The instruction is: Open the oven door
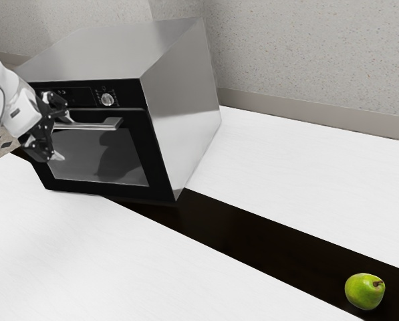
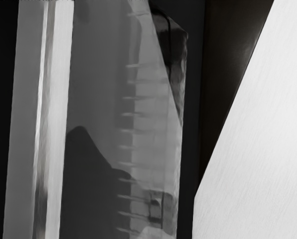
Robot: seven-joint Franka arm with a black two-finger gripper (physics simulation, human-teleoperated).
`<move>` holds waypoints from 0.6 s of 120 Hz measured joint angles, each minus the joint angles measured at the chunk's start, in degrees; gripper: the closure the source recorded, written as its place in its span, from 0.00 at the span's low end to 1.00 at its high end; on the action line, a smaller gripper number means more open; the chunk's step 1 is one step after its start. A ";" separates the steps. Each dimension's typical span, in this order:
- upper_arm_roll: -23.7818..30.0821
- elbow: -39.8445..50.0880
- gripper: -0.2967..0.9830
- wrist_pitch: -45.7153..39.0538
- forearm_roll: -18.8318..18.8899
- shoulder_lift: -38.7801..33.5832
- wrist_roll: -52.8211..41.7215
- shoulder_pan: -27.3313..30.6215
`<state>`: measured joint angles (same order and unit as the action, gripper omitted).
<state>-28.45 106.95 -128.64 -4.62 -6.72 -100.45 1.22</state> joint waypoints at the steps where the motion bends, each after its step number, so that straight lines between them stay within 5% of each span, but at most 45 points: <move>1: 0.05 0.37 0.22 0.02 0.00 -0.32 -0.04 -0.01; 10: 1.65 8.53 0.25 0.87 0.98 -10.11 -0.16 0.15; 22: 9.43 29.38 0.24 7.02 10.36 -40.33 1.88 0.76; 28: 14.77 27.89 0.24 11.91 13.19 -48.35 2.90 1.04; 32: 19.66 14.87 0.24 15.86 14.02 -43.17 3.58 0.99; 39: 24.97 -22.18 0.24 24.74 12.07 -16.93 5.43 0.96; 45: 27.56 -38.98 0.24 31.23 9.90 -2.18 10.10 0.76; 55: 29.23 -45.25 0.24 38.92 7.13 9.47 20.44 -0.75; 72: 29.67 -41.39 0.23 46.52 5.09 16.04 37.01 -0.70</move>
<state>1.23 65.57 -82.11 0.47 9.32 -63.45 0.52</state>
